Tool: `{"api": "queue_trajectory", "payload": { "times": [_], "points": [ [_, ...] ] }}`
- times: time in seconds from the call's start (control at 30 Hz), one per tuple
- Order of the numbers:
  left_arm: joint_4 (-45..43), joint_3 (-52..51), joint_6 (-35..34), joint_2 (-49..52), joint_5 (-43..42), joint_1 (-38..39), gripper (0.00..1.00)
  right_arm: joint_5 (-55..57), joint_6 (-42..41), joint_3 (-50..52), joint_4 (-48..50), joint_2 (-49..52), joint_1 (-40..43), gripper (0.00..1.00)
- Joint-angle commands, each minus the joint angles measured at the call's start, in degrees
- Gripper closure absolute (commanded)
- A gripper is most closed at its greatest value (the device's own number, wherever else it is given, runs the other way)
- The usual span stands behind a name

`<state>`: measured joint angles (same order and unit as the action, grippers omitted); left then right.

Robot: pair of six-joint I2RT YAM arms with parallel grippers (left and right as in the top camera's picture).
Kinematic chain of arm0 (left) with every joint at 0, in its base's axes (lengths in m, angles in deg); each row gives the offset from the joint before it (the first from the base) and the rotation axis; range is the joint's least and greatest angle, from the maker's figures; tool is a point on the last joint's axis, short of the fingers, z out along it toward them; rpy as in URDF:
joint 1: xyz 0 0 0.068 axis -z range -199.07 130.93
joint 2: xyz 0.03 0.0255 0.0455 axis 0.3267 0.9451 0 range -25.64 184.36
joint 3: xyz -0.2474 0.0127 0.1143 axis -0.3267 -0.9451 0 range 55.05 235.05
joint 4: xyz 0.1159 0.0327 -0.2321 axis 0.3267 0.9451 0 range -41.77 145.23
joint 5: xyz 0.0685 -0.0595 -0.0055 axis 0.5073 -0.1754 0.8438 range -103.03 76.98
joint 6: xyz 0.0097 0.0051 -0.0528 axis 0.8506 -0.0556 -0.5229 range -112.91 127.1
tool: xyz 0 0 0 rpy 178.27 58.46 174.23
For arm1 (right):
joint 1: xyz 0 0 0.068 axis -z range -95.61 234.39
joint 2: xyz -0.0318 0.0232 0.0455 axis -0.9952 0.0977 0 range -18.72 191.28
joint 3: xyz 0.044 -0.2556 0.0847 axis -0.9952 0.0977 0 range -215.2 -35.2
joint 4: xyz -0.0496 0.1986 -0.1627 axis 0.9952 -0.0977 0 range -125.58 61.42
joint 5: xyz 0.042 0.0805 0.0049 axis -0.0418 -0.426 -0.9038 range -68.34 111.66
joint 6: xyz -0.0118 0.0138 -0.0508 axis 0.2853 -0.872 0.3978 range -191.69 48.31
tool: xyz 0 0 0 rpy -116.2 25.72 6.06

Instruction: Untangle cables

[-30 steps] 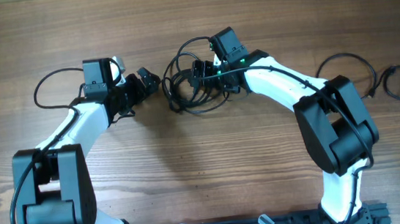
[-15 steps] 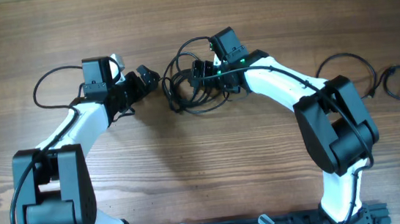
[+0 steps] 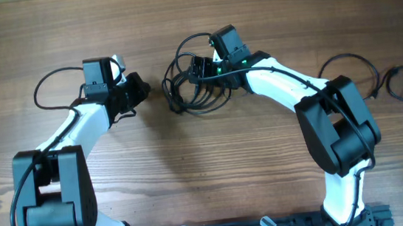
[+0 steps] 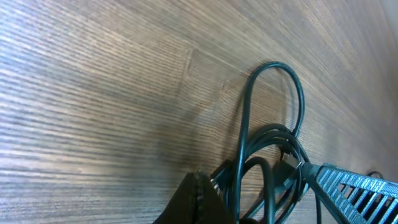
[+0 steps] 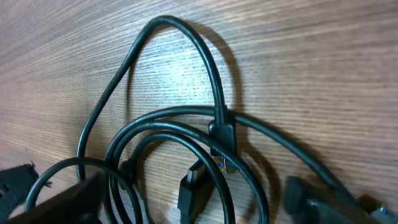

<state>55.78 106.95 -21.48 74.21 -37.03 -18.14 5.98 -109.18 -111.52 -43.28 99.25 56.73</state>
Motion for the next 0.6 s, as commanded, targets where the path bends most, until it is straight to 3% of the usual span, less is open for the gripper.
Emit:
{"api": "queue_trajectory", "payload": {
  "times": [0.0, 0.07, 0.33, 0.57],
  "points": [
    [2.0, -0.2, -0.3, -0.7, 3.5, -0.4, 0.96, -1.2, 1.6, 0.3, -1.2, 1.2, -0.2, 0.27],
    [1.9, -0.2, -0.4, -0.5, 3.9, -0.4, 0.96, -3.4, 6.1, 0.3, -1.2, 1.2, -0.2, 0.44],
    [-1.0, -0.2, -0.8, -0.5, 4.0, 3.2, 0.96, -10.1, 13.1, 0.0, 1.7, 0.8, -0.2, 0.49],
    [-3.1, -0.2, -0.8, -0.5, 5.4, 7.0, 0.96, -11.4, 13.4, -1.1, -1.7, -2.3, -0.2, 0.49]
  ]
}}
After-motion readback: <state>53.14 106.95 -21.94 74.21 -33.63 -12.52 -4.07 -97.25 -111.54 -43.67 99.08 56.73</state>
